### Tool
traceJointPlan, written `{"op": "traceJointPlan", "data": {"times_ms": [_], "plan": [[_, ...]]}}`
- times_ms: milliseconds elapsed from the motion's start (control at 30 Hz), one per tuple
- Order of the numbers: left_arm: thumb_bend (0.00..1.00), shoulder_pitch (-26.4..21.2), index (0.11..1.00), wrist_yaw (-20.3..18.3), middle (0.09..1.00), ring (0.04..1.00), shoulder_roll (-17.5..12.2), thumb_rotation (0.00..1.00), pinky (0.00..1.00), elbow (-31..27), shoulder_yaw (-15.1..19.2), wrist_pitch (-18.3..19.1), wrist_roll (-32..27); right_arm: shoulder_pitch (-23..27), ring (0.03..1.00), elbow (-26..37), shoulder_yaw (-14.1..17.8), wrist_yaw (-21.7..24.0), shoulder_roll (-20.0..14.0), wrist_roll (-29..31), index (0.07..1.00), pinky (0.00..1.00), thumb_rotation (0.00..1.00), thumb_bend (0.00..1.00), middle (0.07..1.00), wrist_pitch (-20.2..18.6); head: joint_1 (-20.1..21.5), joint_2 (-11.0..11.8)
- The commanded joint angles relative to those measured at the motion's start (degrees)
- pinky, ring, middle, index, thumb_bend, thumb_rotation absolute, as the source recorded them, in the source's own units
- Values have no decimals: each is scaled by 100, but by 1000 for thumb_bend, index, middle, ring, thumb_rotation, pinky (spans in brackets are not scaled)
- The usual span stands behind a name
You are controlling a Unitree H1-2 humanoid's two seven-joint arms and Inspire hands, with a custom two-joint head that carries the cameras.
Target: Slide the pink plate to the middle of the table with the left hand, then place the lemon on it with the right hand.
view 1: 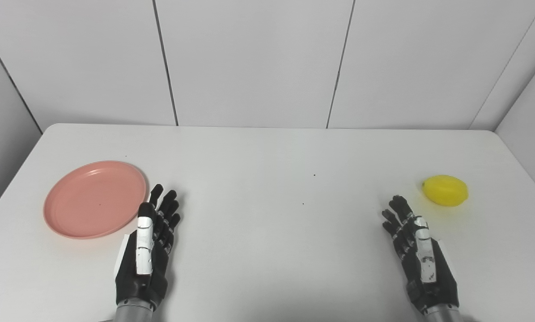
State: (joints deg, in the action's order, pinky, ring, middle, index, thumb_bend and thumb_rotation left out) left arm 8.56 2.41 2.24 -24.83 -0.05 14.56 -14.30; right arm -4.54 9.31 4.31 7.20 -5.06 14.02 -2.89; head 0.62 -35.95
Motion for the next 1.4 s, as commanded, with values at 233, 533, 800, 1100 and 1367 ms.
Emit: {"op": "traceJointPlan", "data": {"times_ms": [233, 533, 800, 1100, 1367], "plan": [[677, 409, 988, 6, 959, 985, 95, 944, 1000, -81, -18, -28, 33, -19, 946, -3, -20, 70, -43, 51, 928, 976, 982, 760, 963, -19, -23, 21], [683, 391, 981, 44, 957, 979, 108, 938, 1000, -82, -64, 10, 135, -7, 945, -45, -25, 71, -56, 45, 928, 973, 977, 761, 962, -12, -69, 51], [697, 366, 973, 139, 946, 962, 215, 926, 1000, 53, -175, -37, 291, 44, 952, -287, 67, 237, -160, 191, 936, 991, 972, 770, 965, 147, -438, 185], [687, 353, 956, 308, 922, 937, 437, 904, 981, 302, -389, -296, 464, 97, 954, -490, 220, 383, -342, 358, 947, 996, 965, 789, 974, 147, -871, 351], [647, 331, 950, 320, 921, 934, 490, 916, 978, 531, -437, -666, 526, 139, 969, -661, 281, 465, -353, 512, 950, 1000, 961, 771, 989, 211, -1265, 550]]}}
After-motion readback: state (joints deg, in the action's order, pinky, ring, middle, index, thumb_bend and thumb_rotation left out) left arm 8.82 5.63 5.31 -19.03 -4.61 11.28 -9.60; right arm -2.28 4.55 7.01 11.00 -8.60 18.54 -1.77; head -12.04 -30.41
